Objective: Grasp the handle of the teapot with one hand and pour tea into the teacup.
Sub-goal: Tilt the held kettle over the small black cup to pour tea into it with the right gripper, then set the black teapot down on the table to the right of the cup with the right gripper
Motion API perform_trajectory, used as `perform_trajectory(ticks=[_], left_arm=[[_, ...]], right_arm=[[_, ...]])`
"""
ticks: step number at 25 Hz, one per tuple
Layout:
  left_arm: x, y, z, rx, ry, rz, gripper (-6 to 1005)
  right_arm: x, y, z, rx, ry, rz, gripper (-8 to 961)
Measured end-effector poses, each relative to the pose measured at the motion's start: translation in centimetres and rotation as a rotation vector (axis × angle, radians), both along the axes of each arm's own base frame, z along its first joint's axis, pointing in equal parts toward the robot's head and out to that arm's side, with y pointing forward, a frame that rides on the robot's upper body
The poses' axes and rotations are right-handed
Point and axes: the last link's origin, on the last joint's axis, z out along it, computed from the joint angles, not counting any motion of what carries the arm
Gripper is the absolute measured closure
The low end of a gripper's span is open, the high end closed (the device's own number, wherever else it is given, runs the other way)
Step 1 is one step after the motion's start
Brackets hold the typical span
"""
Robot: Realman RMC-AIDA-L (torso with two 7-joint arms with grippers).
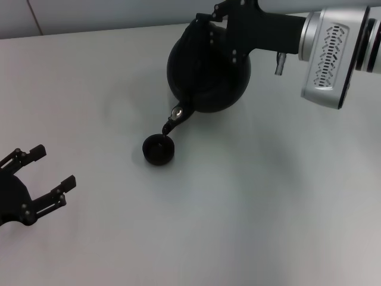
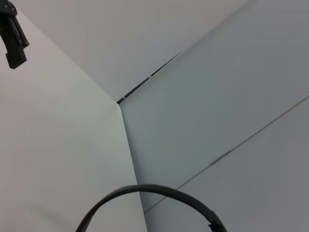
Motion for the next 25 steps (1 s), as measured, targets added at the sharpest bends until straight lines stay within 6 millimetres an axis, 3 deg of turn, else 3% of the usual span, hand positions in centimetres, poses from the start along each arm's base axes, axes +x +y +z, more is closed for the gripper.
perform_trajectory(ticks=[10, 25], left_arm=[[-0.1, 0.1, 0.0, 0.003, 0.005, 0.008, 165], [-0.1, 0.2, 0.0, 0.004, 0.005, 0.007, 165]], right_arm=[[0.1, 0.0, -0.3, -0.041, 0.060, -0.078, 866], [3.0, -1.0, 1.8, -0.085, 0.491, -0.421, 857]])
